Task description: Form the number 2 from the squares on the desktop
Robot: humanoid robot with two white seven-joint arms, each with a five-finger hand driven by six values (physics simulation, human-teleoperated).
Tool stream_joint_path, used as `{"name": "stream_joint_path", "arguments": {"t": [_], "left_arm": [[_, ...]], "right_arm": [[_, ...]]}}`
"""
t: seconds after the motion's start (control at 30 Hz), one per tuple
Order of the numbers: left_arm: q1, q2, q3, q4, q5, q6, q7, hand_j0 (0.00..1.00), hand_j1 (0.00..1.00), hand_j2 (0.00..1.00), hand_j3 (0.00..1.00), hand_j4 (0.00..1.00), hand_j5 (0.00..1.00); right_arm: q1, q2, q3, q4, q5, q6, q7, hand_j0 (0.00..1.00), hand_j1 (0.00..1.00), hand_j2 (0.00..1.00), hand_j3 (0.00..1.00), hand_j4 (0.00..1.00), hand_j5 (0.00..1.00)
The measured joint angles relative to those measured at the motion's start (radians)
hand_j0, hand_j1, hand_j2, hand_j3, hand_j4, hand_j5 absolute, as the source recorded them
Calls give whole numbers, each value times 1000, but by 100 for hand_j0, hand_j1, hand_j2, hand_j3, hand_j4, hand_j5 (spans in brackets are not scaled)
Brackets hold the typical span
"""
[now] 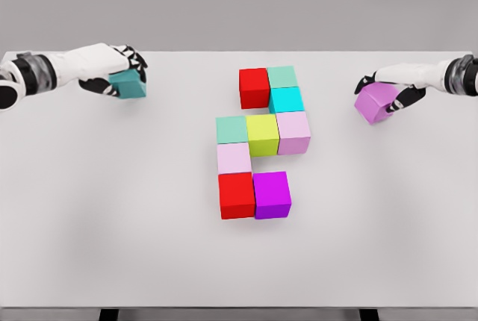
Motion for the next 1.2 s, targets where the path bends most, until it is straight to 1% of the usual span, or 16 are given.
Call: {"name": "stream_joint_path", "arguments": {"t": [0.1,0.23,0.43,0.63,0.73,0.87,1.2], "left_arm": [[5,-2,3,-41,15,0,1,56,56,56,56,56,56],[3,-13,4,-65,24,0,4,56,56,56,56,56,56],[5,-63,1,-71,24,0,5,56,56,56,56,56,56],[3,-131,-3,-63,14,0,0,56,56,56,56,56,56],[3,-167,0,-48,12,0,-1,56,56,56,56,56,56],[-2,-220,1,-8,10,0,-3,56,56,56,56,56,56],[-32,-300,11,117,-5,0,-2,56,56,56,56,56,56]], "right_arm": [[0,0,0,-1,1,-7,-1,65,65,65,65,65,65],[-9,-1,2,-7,2,-28,1,65,65,65,65,65,65],[-23,-11,2,-12,0,-109,2,65,65,65,65,65,65],[-29,-17,3,-17,-1,-136,2,65,65,65,65,65,65],[-31,-22,4,-18,0,-138,2,65,65,65,65,65,65],[-31,-34,5,-32,0,-139,2,65,65,65,65,65,65],[-31,-103,40,-172,-2,-140,2,65,65,65,65,65,65]]}}
